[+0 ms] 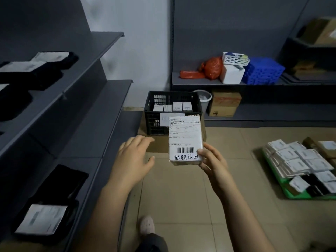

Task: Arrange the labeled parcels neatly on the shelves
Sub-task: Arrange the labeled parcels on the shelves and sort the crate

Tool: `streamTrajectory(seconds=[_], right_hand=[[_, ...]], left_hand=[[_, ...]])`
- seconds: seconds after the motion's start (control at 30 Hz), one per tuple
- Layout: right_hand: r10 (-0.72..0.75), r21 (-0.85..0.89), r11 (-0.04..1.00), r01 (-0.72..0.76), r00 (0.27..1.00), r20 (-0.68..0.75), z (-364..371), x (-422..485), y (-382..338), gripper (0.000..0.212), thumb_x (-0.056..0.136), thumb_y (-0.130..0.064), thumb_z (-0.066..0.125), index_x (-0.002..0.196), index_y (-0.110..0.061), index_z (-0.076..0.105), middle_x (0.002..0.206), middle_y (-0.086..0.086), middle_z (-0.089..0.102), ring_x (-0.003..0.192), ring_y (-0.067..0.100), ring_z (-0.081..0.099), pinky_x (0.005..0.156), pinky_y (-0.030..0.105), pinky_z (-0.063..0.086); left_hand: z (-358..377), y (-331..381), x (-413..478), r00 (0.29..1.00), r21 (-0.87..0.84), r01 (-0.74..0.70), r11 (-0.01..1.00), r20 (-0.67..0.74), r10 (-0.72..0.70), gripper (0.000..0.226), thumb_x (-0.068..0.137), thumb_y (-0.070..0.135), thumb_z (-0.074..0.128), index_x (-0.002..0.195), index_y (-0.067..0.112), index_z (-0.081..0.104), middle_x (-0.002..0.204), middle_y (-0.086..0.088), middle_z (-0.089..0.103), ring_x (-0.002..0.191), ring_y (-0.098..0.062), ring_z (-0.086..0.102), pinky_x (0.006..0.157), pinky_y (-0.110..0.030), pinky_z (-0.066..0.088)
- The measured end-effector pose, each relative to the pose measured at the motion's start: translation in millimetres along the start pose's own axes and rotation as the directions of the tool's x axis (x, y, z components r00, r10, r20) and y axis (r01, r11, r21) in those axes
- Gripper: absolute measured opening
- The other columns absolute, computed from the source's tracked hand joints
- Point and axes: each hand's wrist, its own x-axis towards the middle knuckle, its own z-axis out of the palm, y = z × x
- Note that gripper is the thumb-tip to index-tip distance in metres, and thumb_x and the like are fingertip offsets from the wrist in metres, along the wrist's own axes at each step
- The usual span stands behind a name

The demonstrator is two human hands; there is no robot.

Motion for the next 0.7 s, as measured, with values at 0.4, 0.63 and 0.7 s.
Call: streamTrajectory(seconds=[0.4,0.63,0.7], right_hand=[[-0.101,-0.031,0.995,0.098,0.988,-0.117,106.4,251.2,-58.5,0.035,0.086,-0.015,0.068,0.121,-0.016,0.063,0.109,0.009,0.073,0.098,0.022,0.067,0.078,0.029,0.047],[-0.07,-0.02,0.997,0.068,0.989,-0.129,141.1,368.9,-73.3,0.035,0.085,-0.018,0.07,0.119,-0.018,0.064,0.103,0.005,0.073,0.09,0.02,0.067,0.074,0.027,0.048],[-0.059,-0.019,0.998,0.057,0.993,-0.102,146.8,408.4,-74.4,0.032,0.087,-0.016,0.067,0.119,-0.018,0.063,0.103,0.003,0.075,0.094,0.017,0.071,0.07,0.023,0.051]], left_hand=[[44.3,-102.0,274.3,0.992,-0.057,-0.126,0.99,-0.036,0.125,0.04,0.082,0.016,0.068,0.121,0.015,0.06,0.111,0.0,0.06,0.108,-0.023,0.053,0.097,-0.04,0.038],[74.9,-148.5,387.7,0.993,-0.061,-0.122,0.991,-0.004,0.122,0.041,0.082,0.018,0.069,0.122,0.016,0.059,0.112,0.001,0.059,0.108,-0.021,0.053,0.098,-0.041,0.04],[89.0,-161.3,419.5,0.993,-0.053,-0.116,0.992,-0.001,0.116,0.04,0.082,0.018,0.069,0.121,0.017,0.06,0.112,0.002,0.059,0.108,-0.021,0.053,0.099,-0.041,0.04]])
